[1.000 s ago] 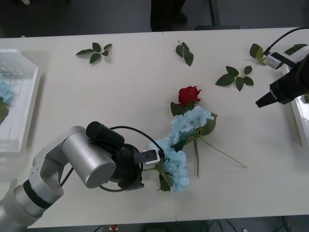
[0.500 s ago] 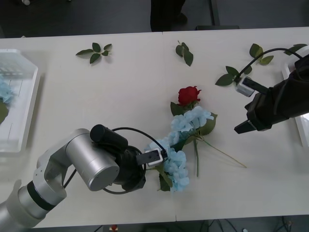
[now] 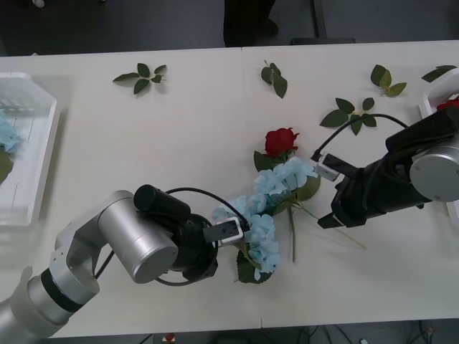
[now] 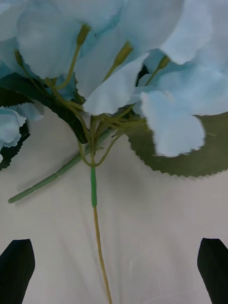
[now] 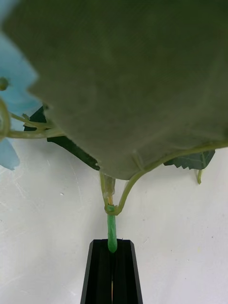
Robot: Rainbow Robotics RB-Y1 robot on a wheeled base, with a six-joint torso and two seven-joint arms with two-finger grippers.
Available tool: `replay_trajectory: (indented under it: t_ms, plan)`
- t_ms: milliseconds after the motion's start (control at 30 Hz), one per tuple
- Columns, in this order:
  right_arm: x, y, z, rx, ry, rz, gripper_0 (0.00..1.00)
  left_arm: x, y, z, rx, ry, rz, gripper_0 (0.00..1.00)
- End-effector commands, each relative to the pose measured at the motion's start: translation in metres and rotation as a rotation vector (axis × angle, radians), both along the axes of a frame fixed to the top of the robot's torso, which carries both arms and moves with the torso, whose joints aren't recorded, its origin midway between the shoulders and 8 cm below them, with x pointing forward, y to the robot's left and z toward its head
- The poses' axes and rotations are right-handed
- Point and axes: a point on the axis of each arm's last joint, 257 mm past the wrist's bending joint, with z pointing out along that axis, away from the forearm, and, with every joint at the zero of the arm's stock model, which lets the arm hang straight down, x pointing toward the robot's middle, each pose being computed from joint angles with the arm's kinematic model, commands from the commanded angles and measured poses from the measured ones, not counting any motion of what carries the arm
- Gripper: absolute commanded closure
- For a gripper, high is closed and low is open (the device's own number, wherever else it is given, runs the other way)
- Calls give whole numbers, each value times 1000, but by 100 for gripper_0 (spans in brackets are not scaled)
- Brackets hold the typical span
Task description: Place the red flowers into the right box and the blue flowers into the left box. If a person shows an open palm, hand one flower to the person first, then continue sorting.
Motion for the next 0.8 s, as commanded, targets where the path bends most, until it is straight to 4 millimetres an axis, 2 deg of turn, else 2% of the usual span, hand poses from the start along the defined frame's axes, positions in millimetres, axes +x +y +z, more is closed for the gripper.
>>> replay_trajectory:
  t_ms: [33, 167, 233, 300, 367, 433, 533, 567, 600, 667, 733, 767, 800]
  plan:
    - [-1, 1, 2, -20, -19, 18, 0, 19, -6, 48, -68, -73, 53, 100]
    - [-1, 6, -7, -16, -1, 6, 0, 35, 28, 98, -43, -173, 72, 100]
    - [0, 7, -15, -16, 14, -7, 0, 45, 56, 131, -14, -226, 111, 100]
    - [2, 9, -19, -12, 19, -14, 0, 50, 74, 149, -3, -242, 145, 100]
    - [3, 15, -26, -7, 24, -19, 0, 57, 102, 169, 5, -243, 207, 100]
    - [4, 22, -30, 3, 29, -23, 0, 66, 134, 188, 15, -252, 279, 100]
    - [5, 32, -33, 14, 30, -26, 0, 82, 195, 219, 52, -291, 416, 100]
    - [5, 34, -34, 14, 29, -26, 0, 84, 207, 225, 59, -299, 444, 100]
    - [6, 37, -35, 19, 30, -28, 0, 87, 231, 232, 82, -304, 500, 100]
    - [6, 41, -37, 23, 31, -33, 0, 88, 270, 242, 106, -296, 599, 100]
    - [5, 47, -38, 28, 31, -35, 0, 85, 307, 248, 132, -274, 692, 100]
    - [6, 49, -37, 30, 29, -35, 0, 83, 318, 250, 140, -267, 720, 100]
    - [6, 49, -39, 29, 30, -41, 0, 79, 340, 253, 158, -250, 776, 100]
